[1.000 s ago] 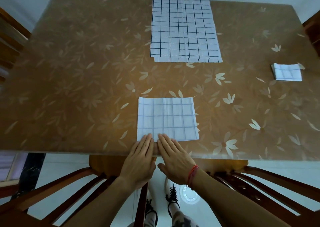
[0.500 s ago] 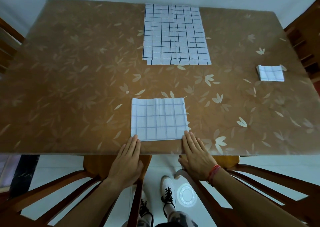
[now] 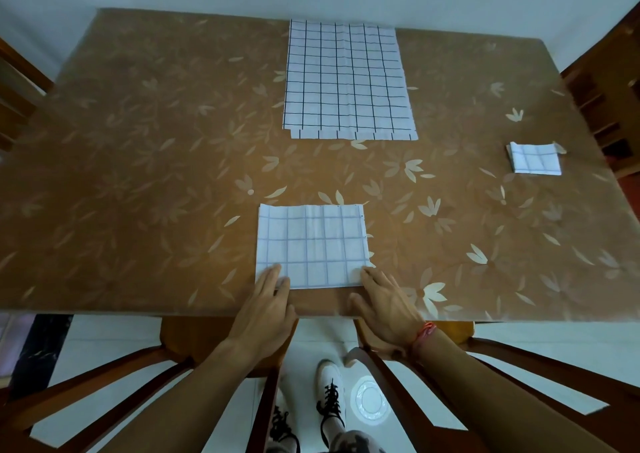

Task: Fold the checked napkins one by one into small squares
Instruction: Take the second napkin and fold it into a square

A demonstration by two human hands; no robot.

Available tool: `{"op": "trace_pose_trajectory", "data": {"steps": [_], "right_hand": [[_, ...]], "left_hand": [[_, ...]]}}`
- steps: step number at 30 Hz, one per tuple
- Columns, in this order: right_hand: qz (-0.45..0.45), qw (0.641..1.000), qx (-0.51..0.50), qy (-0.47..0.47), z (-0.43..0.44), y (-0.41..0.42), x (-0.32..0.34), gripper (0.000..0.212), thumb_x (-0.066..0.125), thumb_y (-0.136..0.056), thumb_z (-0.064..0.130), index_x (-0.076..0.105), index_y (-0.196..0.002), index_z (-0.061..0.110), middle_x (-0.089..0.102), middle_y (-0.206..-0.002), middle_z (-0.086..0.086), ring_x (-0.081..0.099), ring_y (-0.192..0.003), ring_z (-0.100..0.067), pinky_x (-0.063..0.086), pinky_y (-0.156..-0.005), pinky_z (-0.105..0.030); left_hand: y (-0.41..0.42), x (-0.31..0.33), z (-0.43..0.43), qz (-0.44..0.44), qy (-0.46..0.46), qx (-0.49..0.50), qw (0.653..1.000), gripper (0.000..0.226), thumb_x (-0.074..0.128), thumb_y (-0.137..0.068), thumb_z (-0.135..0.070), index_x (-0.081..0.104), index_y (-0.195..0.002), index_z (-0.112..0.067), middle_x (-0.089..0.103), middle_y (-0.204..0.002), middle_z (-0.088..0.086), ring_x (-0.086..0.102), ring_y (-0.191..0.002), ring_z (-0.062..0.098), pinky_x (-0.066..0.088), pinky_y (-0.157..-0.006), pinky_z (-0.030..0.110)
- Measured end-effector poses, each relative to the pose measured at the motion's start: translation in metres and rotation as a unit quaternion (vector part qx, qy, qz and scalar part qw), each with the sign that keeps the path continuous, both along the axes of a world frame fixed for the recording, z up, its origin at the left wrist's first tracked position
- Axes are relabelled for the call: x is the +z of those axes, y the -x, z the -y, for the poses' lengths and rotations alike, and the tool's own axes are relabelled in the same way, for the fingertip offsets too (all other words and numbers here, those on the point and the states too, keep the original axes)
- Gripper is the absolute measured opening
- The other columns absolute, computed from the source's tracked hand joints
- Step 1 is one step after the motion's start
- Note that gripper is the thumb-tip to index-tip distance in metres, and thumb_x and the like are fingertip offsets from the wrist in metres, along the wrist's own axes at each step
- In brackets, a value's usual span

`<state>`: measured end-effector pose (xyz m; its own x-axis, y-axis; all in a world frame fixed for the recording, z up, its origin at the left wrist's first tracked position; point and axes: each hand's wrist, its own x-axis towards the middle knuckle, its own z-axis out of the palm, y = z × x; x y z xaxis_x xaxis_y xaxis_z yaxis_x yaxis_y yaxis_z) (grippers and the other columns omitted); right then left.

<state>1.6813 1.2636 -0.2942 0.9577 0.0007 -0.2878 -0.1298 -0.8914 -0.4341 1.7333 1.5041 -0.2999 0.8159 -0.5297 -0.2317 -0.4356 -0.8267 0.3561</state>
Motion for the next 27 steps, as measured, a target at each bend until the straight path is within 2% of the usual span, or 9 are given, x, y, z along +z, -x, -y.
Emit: {"op": "trace_pose_trajectory", "data": {"steps": [4, 7, 9, 12, 14, 16, 19, 23, 27], "right_hand": [[-0.011, 0.997, -0.043, -0.064, 0.003, -0.012, 0.010, 0.032, 0.043, -0.095, 0.035, 0.057, -0.118, 0.017, 0.054, -0.120, 0.000, 0.050, -0.107, -0.020, 0.047, -0.090, -0.033], [-0.044, 0.978, -0.164, -0.125, 0.007, -0.029, 0.018, 0.033, 0.051, -0.092, 0.032, 0.061, -0.121, 0.019, 0.062, -0.111, 0.000, 0.058, -0.107, -0.021, 0.044, -0.087, -0.028], [-0.074, 0.944, -0.268, -0.175, 0.015, -0.043, 0.018, 0.030, 0.055, -0.086, 0.034, 0.069, -0.111, 0.025, 0.069, -0.102, 0.001, 0.063, -0.098, -0.019, 0.049, -0.086, -0.030], [-0.104, 0.857, -0.406, -0.301, 0.022, -0.059, 0.023, 0.019, 0.053, -0.079, 0.025, 0.070, -0.072, 0.018, 0.064, -0.073, -0.007, 0.060, -0.066, -0.024, 0.054, -0.066, -0.038], [-0.125, 0.809, -0.454, -0.353, 0.025, -0.065, 0.029, 0.018, 0.054, -0.085, 0.020, 0.066, -0.080, 0.008, 0.062, -0.072, -0.013, 0.059, -0.058, -0.026, 0.052, -0.056, -0.034], [-0.154, 0.786, -0.470, -0.371, 0.026, -0.069, 0.033, 0.024, 0.056, -0.086, 0.026, 0.065, -0.090, 0.003, 0.064, -0.071, -0.014, 0.061, -0.052, -0.025, 0.054, -0.051, -0.030], [-0.182, 0.777, -0.464, -0.384, 0.026, -0.075, 0.031, 0.031, 0.060, -0.083, 0.032, 0.065, -0.091, 0.003, 0.056, -0.053, -0.007, 0.049, -0.038, -0.018, 0.046, -0.040, -0.025], [-0.181, 0.800, -0.466, -0.332, 0.029, -0.086, 0.022, 0.034, 0.064, -0.078, 0.041, 0.062, -0.081, 0.007, 0.055, -0.063, -0.008, 0.044, -0.042, -0.018, 0.040, -0.046, -0.024], [-0.219, 0.809, -0.438, -0.324, 0.030, -0.094, 0.017, 0.044, 0.063, -0.074, 0.052, 0.063, -0.084, 0.009, 0.055, -0.057, -0.005, 0.040, -0.042, -0.016, 0.034, -0.045, -0.024]], "left_hand": [[-0.001, -0.002, 0.003, -0.014, 0.005, 0.018, 1.000, 0.049, 0.035, -0.102, -0.029, 0.030, -0.148, -0.011, 0.009, -0.161, 0.008, 0.002, -0.148, 0.020, 0.000, -0.110, 0.024], [-0.002, -0.001, 0.004, -0.023, 0.015, 0.036, 0.999, 0.048, 0.036, -0.102, -0.028, 0.032, -0.148, -0.014, 0.010, -0.161, 0.005, 0.002, -0.148, 0.018, 0.000, -0.109, 0.023], [-0.003, -0.001, 0.004, -0.029, 0.020, 0.046, 0.998, 0.047, 0.036, -0.102, -0.029, 0.034, -0.147, -0.015, 0.012, -0.161, 0.003, 0.003, -0.148, 0.016, 0.003, -0.111, 0.023], [-0.004, -0.002, 0.004, -0.040, 0.029, 0.058, 0.997, 0.046, 0.037, -0.102, -0.028, 0.036, -0.146, -0.016, 0.012, -0.161, 0.001, 0.004, -0.148, 0.014, 0.007, -0.111, 0.022], [-0.004, -0.001, 0.005, -0.046, 0.036, 0.067, 0.996, 0.046, 0.038, -0.102, -0.027, 0.036, -0.147, -0.017, 0.012, -0.161, 0.000, 0.004, -0.148, 0.014, 0.008, -0.109, 0.021], [-0.004, 0.000, 0.004, -0.046, 0.043, 0.068, 0.996, 0.046, 0.038, -0.102, -0.026, 0.037, -0.147, -0.017, 0.012, -0.161, -0.001, 0.005, -0.148, 0.014, 0.008, -0.107, 0.020], [-0.005, 0.000, 0.003, -0.054, 0.050, 0.067, 0.995, 0.045, 0.039, -0.102, -0.024, 0.037, -0.146, -0.016, 0.012, -0.161, 0.000, 0.005, -0.148, 0.014, 0.009, -0.108, 0.019], [-0.007, 0.000, 0.001, -0.060, 0.060, 0.074, 0.994, 0.045, 0.039, -0.102, -0.023, 0.037, -0.146, -0.016, 0.012, -0.161, -0.001, 0.006, -0.148, 0.014, 0.012, -0.111, 0.022], [-0.007, -0.003, 0.000, -0.057, 0.063, 0.075, 0.994, 0.045, 0.040, -0.101, -0.022, 0.038, -0.146, -0.015, 0.012, -0.161, -0.002, 0.007, -0.148, 0.013, 0.012, -0.111, 0.021]]}}
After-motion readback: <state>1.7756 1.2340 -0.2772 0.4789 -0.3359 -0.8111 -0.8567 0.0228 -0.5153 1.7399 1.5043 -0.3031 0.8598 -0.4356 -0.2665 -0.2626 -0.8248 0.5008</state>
